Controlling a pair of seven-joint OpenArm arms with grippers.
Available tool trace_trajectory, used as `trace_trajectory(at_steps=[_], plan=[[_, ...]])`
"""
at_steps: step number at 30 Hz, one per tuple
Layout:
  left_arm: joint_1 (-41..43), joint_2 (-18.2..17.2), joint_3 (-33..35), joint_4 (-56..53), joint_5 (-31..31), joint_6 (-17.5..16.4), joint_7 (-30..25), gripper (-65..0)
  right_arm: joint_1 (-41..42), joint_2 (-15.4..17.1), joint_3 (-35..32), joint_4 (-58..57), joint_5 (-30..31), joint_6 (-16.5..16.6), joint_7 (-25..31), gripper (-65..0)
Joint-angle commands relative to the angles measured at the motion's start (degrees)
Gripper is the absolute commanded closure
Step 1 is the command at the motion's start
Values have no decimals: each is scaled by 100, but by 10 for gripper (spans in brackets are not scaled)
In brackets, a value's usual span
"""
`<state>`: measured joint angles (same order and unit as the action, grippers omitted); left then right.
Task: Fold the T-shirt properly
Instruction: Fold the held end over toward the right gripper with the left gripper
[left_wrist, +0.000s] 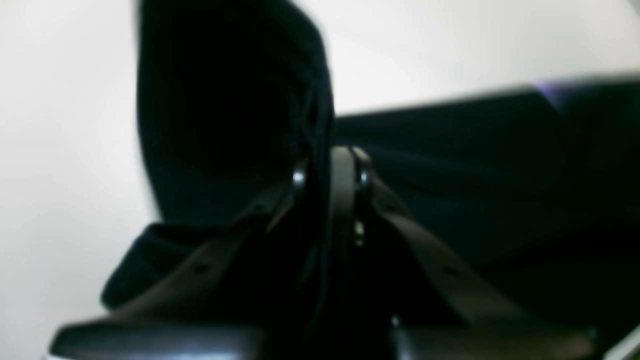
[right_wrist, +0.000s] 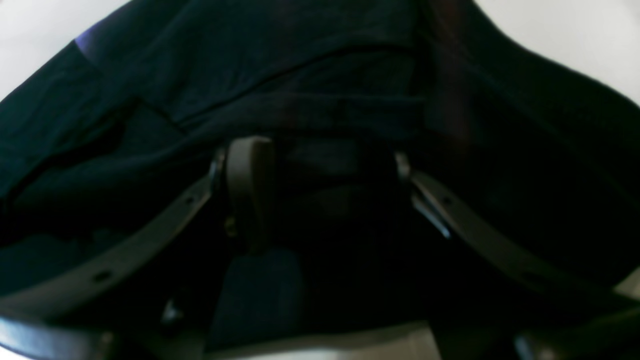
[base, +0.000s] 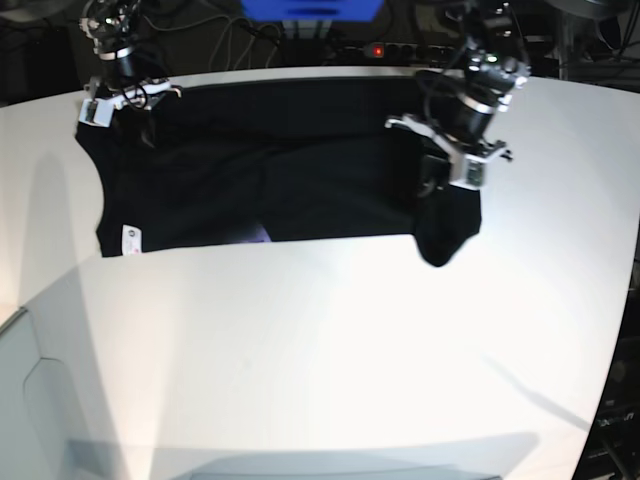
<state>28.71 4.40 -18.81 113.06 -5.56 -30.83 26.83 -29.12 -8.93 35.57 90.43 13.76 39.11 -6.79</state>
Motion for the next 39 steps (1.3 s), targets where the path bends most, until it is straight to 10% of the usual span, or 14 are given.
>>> trace_trajectory(at_steps=[1,10,23,39], plan=[[79,56,206,110,51,-7,-120,0,-81,-7,16,16,-167,89,-231,-310],[79,460,1498,-40,1132,19,-129,0,-90,-7,16,16,-167,89,-249,-310],[-159,382,2421,-743,1141,740,-138,0,-90,-7,16,16,-167,89,-249,-310],[-510,460,2703,-778,1132,749,-129,0,-90,-7,16,16,-167,89,-249,-310]])
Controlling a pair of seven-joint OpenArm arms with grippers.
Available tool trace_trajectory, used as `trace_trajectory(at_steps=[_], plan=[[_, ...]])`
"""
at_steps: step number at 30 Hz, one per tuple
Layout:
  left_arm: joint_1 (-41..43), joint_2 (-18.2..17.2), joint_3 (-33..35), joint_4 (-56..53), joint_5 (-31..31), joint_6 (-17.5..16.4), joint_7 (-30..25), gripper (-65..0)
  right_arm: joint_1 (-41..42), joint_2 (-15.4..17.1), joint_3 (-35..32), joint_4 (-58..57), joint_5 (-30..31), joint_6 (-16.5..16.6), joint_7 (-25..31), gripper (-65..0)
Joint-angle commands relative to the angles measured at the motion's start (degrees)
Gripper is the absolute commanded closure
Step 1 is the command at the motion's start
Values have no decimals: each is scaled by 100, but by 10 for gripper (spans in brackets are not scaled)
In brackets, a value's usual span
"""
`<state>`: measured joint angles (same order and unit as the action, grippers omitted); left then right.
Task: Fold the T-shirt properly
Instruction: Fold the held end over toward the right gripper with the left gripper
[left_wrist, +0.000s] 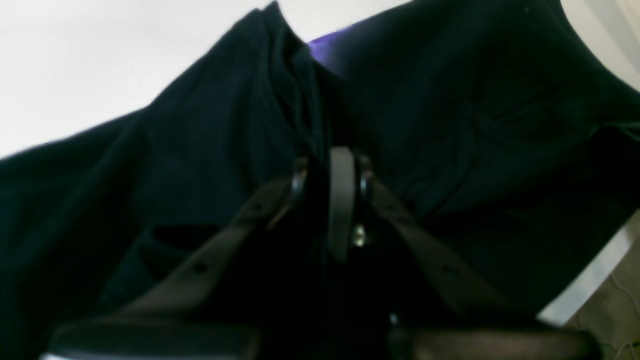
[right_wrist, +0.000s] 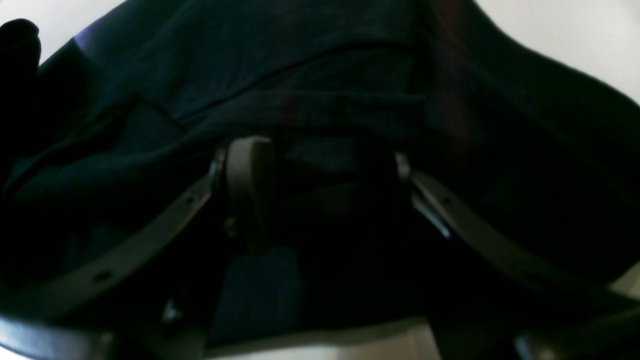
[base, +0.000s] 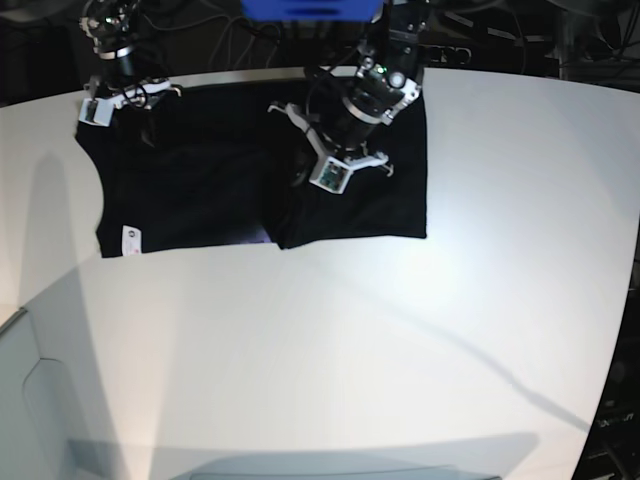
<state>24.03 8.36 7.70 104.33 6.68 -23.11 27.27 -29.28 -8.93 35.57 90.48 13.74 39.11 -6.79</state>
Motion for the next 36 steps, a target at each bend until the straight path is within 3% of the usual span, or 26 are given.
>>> trace_trajectory(at_steps=[1,16,18,23,31,36], plan=[[-52,64,87,68,-92,-23,-173,0,-74,-7,16,12,-165,89,-249,-310],[-306,64,122,-433,-57,-23,-120,-4,-66,-7,-19,20,-165,89,-249,-310],[-298,64,122,-425,-83,-23,-120,-55,-66,-7,-19,20,-165,89,-249,-310],[-201,64,263,-302,-109,-40,-182,-327,-57,-7,-19,20,-165,89,-249,-310],[1,-383,359,1035,-1349,-31,-182,-339,-66,-7,-19,20,-165,89,-249,-310],[19,-920,-713,982,-1727,-31,-146,-339,-57,-7,-19,20,-165,89,-249,-310]])
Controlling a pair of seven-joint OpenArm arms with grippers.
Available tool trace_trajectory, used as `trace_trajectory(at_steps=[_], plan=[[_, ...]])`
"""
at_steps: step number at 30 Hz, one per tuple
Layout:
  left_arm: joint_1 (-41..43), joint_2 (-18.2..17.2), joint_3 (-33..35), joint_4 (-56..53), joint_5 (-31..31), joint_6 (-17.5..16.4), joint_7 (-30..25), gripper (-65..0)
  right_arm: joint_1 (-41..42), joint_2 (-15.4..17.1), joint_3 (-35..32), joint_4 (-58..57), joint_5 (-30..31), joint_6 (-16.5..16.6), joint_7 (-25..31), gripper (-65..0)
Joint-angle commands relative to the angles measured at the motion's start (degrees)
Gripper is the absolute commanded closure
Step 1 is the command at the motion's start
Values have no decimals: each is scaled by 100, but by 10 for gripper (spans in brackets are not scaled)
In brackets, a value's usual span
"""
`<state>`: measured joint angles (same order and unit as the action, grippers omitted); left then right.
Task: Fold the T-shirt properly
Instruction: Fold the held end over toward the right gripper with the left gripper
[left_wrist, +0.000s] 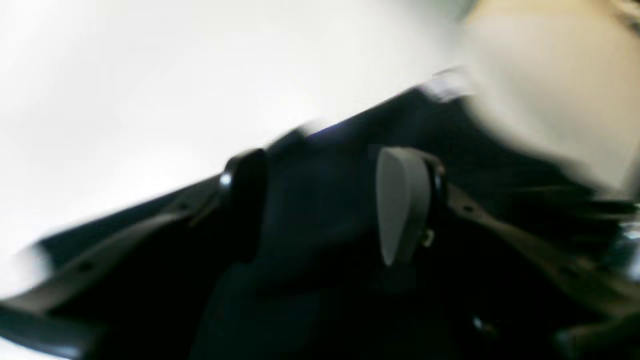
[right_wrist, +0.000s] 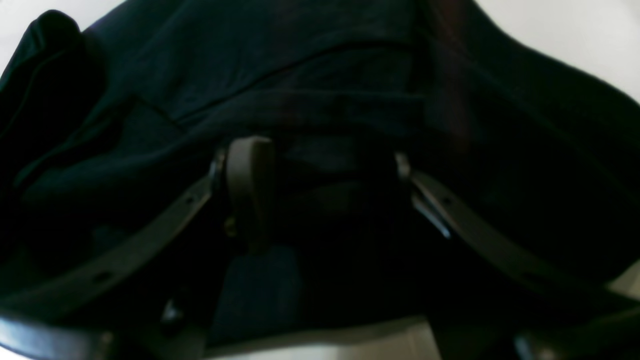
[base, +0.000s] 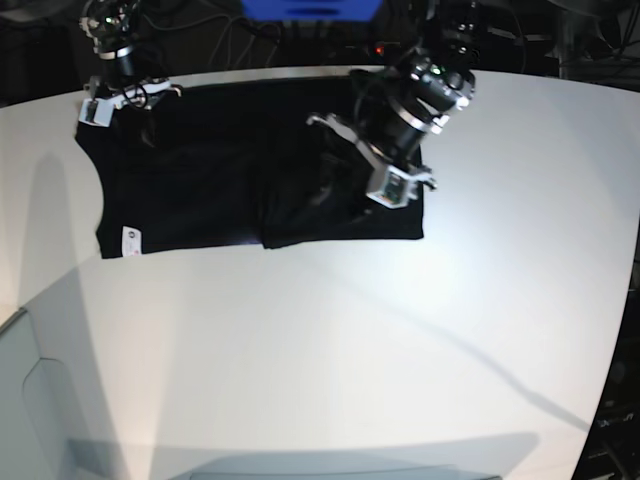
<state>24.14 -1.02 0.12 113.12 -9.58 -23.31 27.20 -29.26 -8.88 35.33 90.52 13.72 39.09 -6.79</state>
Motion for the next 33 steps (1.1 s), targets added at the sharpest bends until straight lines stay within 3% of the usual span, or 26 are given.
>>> trace_trajectory(at_steps=[1,5,9,19,27,33], plan=[[61,-17,-245,33,-198,-12,-131,-338,-50,-12,5,16,-163,91,-249,-310],[140,18,-1309,-125,-743,-47,-122,-338,-41,-12,5,16,-163,91,-249,-310],[96,-17,-1353,-451,-989,-29,-114,-338,-33,-12,5,16,-163,91,-249,-310],[-27,-35,256,-1321,-945,-47,-114,-338,-33,-12,40,25,-163,91,-249,-310],[-133,-756,2129,-846,-936,-29,-157,-338,-24,-12,49,174,-163,91,-249,-310],[-177,-1037,2155,-723,-954,-21,-157,-338,-41,-12,67,728,-119,91,-258,-311]])
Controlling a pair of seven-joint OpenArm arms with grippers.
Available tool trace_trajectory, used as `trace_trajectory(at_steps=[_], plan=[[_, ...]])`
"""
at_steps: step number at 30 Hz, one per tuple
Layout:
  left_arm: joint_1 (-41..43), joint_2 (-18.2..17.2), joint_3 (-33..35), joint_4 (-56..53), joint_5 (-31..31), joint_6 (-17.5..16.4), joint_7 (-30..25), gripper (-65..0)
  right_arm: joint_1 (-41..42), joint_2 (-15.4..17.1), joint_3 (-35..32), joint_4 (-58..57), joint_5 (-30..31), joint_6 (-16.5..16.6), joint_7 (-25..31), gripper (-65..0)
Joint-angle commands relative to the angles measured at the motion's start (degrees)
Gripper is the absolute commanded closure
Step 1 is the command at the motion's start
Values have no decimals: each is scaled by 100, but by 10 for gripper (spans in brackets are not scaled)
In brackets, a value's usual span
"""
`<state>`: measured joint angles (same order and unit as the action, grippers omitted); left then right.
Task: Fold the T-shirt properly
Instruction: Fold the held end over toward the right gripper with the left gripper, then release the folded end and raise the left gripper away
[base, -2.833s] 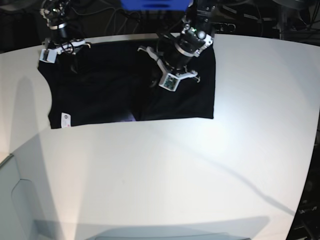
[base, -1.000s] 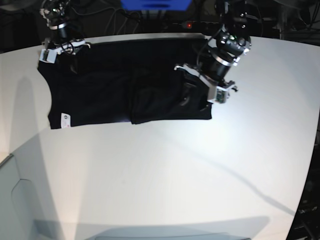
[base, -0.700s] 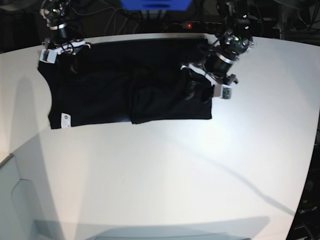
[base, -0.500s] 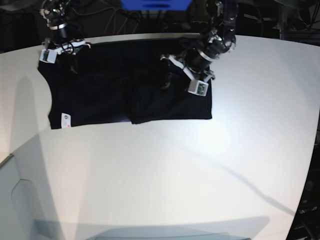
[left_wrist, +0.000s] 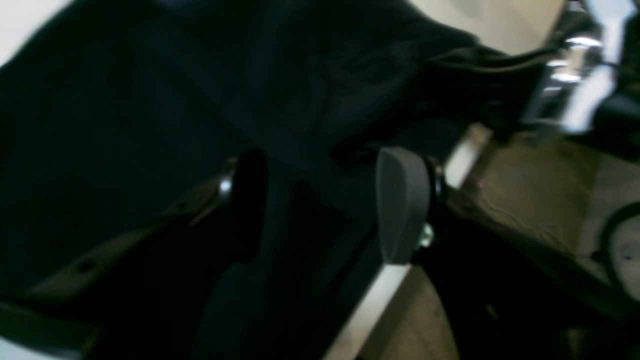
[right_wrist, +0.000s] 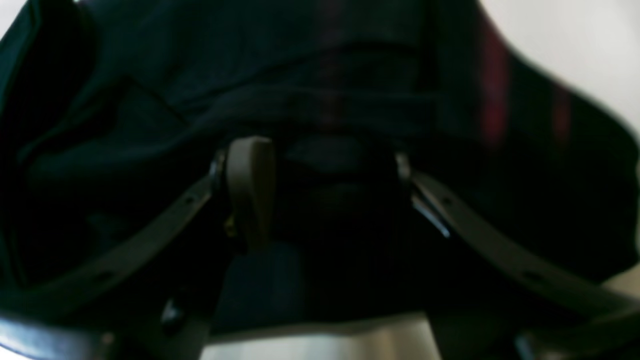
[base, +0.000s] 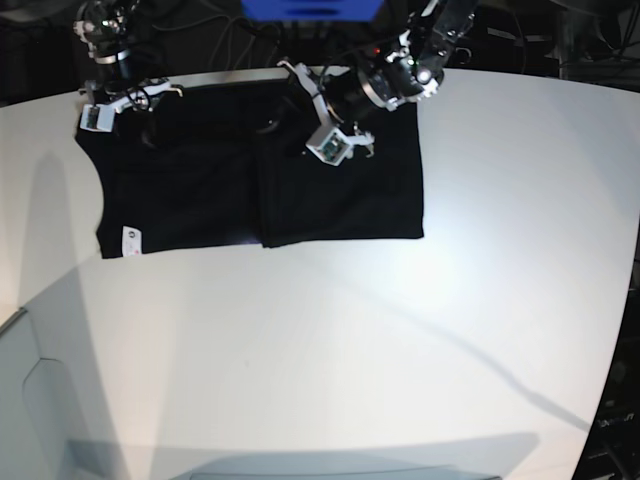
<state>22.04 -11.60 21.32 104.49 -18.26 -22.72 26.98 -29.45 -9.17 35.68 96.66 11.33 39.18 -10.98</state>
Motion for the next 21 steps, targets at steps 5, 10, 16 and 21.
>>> trace_trajectory(at_steps=[5,10,16,21], plan=[[112,-322,-326,536,-455,-80,-136,-338,13,17,304,624,119,82,162,-356],[367,-709,-1477,835,-1624,-80,-144,-338,347,17,621,808,84,82,153,-426],[1000,-972,-3279,800,-2750,-115,-100,-338,1068,17,797,351,-593,82,-154,-433],[1431,-920,-4686,782,-2934,-132,-100,-339,1780,236,920,-211,-1305,82,-770,-433]])
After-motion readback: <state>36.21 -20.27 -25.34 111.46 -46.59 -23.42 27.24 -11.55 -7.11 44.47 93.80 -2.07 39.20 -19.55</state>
